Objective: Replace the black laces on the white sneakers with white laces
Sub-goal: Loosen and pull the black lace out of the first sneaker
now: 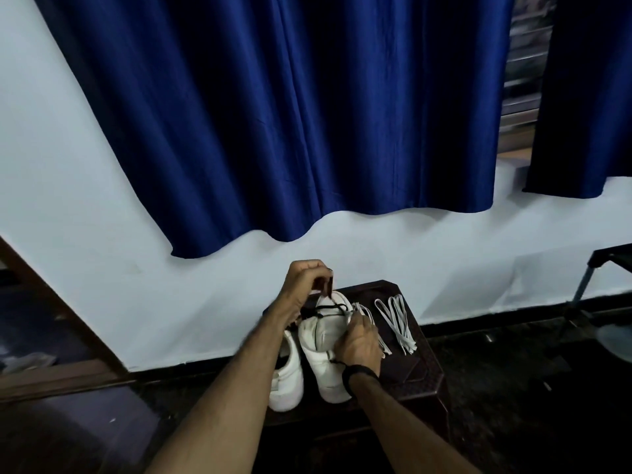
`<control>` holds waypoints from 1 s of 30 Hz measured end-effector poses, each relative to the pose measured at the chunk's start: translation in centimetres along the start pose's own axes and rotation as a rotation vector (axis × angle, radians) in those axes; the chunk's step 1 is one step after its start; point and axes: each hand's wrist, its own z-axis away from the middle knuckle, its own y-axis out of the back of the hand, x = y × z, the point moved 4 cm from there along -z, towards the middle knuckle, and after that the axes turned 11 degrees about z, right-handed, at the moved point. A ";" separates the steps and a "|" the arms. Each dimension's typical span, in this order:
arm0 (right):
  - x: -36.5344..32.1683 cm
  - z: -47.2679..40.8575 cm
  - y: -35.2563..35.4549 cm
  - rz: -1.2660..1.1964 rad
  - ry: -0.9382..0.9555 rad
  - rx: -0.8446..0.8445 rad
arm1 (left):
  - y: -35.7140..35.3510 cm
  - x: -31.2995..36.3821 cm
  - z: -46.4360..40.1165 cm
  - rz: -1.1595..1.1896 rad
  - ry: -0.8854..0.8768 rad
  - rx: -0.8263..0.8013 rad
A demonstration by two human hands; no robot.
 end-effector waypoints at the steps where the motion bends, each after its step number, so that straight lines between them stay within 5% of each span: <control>1: -0.1 0.0 0.0 -0.005 -0.003 -0.003 | 0.1 0.5 0.3 -0.018 0.077 -0.030; 6: 0.0 0.0 -0.1 -0.024 -0.010 -0.064 | -0.3 1.0 1.3 -0.762 0.570 -0.350; 10: 0.1 0.4 0.4 -0.095 -0.021 -0.086 | 0.7 -0.7 -0.8 -1.228 0.170 0.040; 15: 0.1 0.6 0.6 -0.065 0.010 -0.104 | -1.1 -6.1 -1.4 -1.127 0.133 -0.125; 19: 0.1 0.3 0.5 -0.051 0.006 -0.118 | -1.4 -5.6 -1.9 -1.083 -0.011 -0.001; 24: -0.1 -0.1 0.1 0.024 0.003 -0.051 | 0.6 1.1 -1.4 0.049 -0.329 0.436; 26: -0.1 0.0 0.4 0.047 -0.019 -0.058 | 2.0 3.5 -1.3 0.310 -0.348 0.564; 28: -0.1 0.1 0.5 0.051 -0.007 -0.059 | 2.8 3.9 -1.7 0.251 -0.234 0.556; 30: -0.2 0.4 0.7 0.049 0.008 -0.055 | 3.3 2.4 -1.7 -0.264 0.029 0.521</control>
